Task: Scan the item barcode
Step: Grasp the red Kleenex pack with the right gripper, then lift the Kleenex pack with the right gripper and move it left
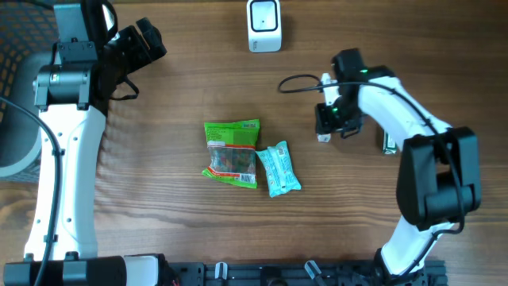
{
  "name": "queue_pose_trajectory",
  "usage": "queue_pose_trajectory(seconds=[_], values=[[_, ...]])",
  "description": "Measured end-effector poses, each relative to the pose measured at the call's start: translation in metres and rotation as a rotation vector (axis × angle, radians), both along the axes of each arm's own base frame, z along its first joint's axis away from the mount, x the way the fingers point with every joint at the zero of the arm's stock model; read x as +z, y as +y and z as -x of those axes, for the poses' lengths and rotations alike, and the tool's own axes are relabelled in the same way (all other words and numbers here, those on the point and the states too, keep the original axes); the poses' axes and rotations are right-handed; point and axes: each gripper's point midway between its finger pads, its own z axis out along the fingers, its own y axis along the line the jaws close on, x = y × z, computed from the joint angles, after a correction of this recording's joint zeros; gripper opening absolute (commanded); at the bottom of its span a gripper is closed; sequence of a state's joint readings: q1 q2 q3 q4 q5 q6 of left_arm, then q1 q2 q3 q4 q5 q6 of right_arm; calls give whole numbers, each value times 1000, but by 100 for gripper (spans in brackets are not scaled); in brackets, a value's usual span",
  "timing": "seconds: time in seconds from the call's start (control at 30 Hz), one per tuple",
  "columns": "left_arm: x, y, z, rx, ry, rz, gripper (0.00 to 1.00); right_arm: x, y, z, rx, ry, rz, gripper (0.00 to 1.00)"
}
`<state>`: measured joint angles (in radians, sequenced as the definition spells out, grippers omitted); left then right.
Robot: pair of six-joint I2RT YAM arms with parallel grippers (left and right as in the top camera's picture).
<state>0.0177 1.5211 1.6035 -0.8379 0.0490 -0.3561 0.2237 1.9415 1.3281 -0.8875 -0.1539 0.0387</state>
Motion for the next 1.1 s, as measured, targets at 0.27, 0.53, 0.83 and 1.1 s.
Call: queue_pose_trajectory(seconds=[0.27,0.53,0.83,1.1], values=[[0,0,0,0,0,0,100,8,-13,0,-41,-59,211,30],[0,0,0,0,0,0,100,53,-59,-4,-233,-208,426,31],[0,0,0,0,0,0,100,26,-28,2,-194,-352,505,46],[0,0,0,0,0,0,100,17,9,2,-84,-320,337,79]])
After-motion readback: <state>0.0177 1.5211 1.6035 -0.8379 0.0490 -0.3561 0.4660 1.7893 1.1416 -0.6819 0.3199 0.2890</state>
